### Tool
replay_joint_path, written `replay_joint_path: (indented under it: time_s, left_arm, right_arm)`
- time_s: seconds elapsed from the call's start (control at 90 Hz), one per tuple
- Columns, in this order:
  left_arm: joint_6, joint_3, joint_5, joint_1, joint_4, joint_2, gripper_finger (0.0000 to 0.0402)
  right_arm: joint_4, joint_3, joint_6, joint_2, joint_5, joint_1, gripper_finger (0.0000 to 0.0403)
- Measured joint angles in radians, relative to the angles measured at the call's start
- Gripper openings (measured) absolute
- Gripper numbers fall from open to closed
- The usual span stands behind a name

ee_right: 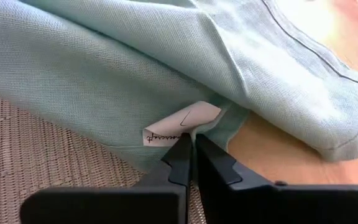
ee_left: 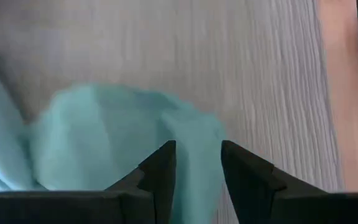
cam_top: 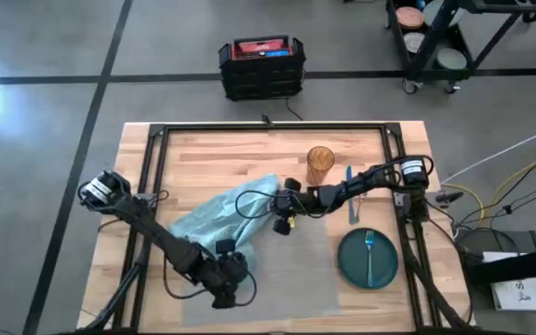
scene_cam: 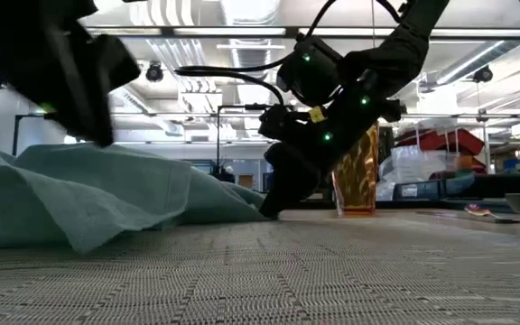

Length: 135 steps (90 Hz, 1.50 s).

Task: Set table place
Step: Fold the blue table napkin

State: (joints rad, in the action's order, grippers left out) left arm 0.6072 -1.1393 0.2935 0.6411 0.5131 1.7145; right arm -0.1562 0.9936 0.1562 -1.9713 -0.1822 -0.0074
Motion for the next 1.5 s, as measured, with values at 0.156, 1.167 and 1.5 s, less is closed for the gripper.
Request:
replay_joint_path:
  time_s: [0.156,1.167,1.5]
  left_arm:
    - [-0.075,0.000,0.002,0.011,-0.008,0.000,0.0114]
    - [-0.284,0.073,0.072,0.054,-0.121,0.113,0.0159]
    - [-0.183,0.034,0.119,0.054,-0.121,0.137,0.0019]
  right_arm:
    - [0.000,0.000,0.000,0.000,0.000,0.000,0.0002]
    - [-0.003,0.000,0.000,0.000,0.007,0.000,0.0002]
    - [-0.003,0.000,0.000,0.000,0.007,0.000,0.0002]
